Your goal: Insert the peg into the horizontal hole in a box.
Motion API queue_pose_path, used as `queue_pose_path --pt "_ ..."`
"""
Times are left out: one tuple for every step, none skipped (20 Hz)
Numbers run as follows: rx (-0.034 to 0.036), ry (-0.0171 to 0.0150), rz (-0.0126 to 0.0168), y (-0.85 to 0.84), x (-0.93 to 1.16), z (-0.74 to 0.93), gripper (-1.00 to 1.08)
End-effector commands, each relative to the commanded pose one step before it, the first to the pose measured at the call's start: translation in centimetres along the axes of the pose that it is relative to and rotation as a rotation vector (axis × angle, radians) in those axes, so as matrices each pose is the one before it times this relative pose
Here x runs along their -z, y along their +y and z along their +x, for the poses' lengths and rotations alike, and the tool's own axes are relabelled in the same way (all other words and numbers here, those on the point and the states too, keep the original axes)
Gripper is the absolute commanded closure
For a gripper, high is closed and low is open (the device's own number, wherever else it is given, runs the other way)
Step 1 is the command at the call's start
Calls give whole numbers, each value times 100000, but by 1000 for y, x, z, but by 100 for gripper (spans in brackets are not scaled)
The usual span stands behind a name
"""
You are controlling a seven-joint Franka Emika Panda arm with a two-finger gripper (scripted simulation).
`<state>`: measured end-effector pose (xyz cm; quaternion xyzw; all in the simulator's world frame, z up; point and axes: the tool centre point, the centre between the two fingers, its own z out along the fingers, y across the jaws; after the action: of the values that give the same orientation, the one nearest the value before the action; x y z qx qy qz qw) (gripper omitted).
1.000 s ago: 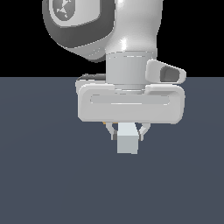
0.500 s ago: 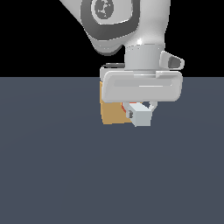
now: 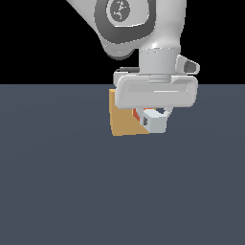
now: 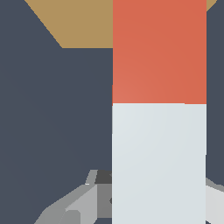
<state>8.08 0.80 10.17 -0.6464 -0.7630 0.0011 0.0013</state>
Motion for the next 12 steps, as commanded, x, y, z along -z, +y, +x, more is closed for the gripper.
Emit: queue_pose_path --pt "218 -62 -283 112 208 -29 108" --pt "208 -55 -216 90 170 -31 108" --pt "0 0 0 0 0 0 108" --pt "0 0 0 0 0 0 108" --pt "0 0 0 0 0 0 108" --pt "-51 45 313 -100 -187 10 108" --pt "0 0 0 -2 0 47 108" --pt "0 0 0 -6 -1 142 108" --pt "0 0 0 -9 -1 237 108" --pt "0 0 0 -12 -1 331 108" --pt "14 -4 -47 -17 31 435 108" --pt "0 0 0 -15 -2 518 108"
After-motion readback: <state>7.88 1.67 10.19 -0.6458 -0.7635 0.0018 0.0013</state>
